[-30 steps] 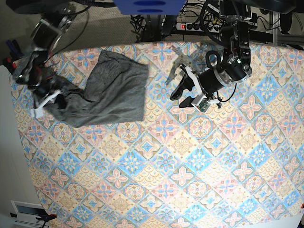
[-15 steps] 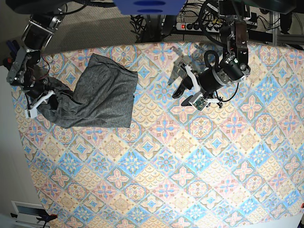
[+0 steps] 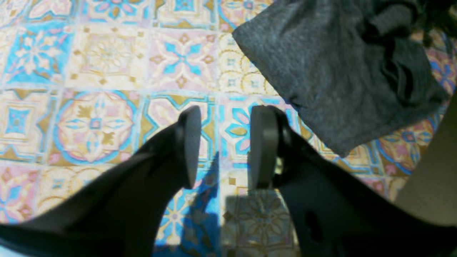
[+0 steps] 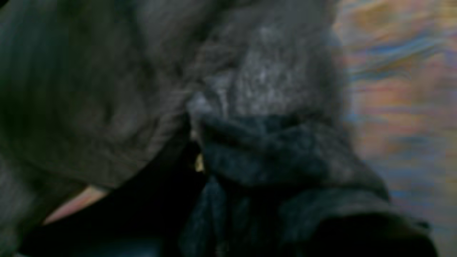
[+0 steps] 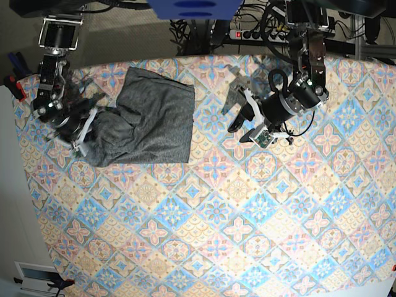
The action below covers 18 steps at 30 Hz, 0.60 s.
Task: Layout the t-shirt on the table in an organized manner, then fold the t-shirt properly
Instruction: 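Move the right gripper onto the folded bundle and press it flat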
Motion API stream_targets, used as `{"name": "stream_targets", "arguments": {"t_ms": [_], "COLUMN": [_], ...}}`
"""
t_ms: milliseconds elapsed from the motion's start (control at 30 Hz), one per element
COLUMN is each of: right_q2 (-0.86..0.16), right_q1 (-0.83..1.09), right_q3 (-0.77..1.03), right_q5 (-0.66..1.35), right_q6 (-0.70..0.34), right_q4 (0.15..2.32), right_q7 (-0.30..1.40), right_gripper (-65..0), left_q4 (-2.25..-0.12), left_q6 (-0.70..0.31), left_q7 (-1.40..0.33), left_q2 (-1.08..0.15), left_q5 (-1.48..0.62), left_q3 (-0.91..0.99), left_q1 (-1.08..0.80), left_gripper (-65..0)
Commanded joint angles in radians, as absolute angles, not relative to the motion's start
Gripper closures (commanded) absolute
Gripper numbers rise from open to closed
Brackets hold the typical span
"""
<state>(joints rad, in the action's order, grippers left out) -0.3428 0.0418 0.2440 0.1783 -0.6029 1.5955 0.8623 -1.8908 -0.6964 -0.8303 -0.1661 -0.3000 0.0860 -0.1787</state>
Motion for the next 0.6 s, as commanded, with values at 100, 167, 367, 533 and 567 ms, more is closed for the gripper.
{"name": "stream_targets", "arguments": {"t_ms": [100,167,367,533,567], "right_q2": [-0.257,-0.251,-0.180,-0.119,-0.105], "right_q1": [0.058,0.067,0.099,0.145,0.168], "right_q3": [0.236,0.232,0.104,0.036,0.025], "right_q5": [0.015,-0.076,-0.254,-0.390,-0.427], "right_q6": [-0.590,-0.593,-0.591,-0.590,-0.590], "right_q4": [1.721,1.774,1.882,1.908,1.908], "right_q7": [0.823,0.823,0.811,0.725,0.707], "right_gripper": [0.0,0.0,0.0,0.0,0.0], "left_q4": [-1.879,-1.879,-1.877,-1.877,-1.877], "left_q6": [-0.698,-0.698,-0.698,-0.698,-0.698], "left_q7": [-0.809,-0.809,-0.809,-0.809,-0.809], "left_q2": [-0.163,-0.163,-0.165,-0.163,-0.163], "left_q5": [-0.317,-0.317,-0.315,-0.315,-0.315], "left_q3": [0.084,0.079,0.085,0.082,0.084], "left_q1": [-0.170,-0.170,-0.170,-0.168,-0.170], "left_gripper": [-21.1,-21.1,-21.1,-21.1,-21.1]}}
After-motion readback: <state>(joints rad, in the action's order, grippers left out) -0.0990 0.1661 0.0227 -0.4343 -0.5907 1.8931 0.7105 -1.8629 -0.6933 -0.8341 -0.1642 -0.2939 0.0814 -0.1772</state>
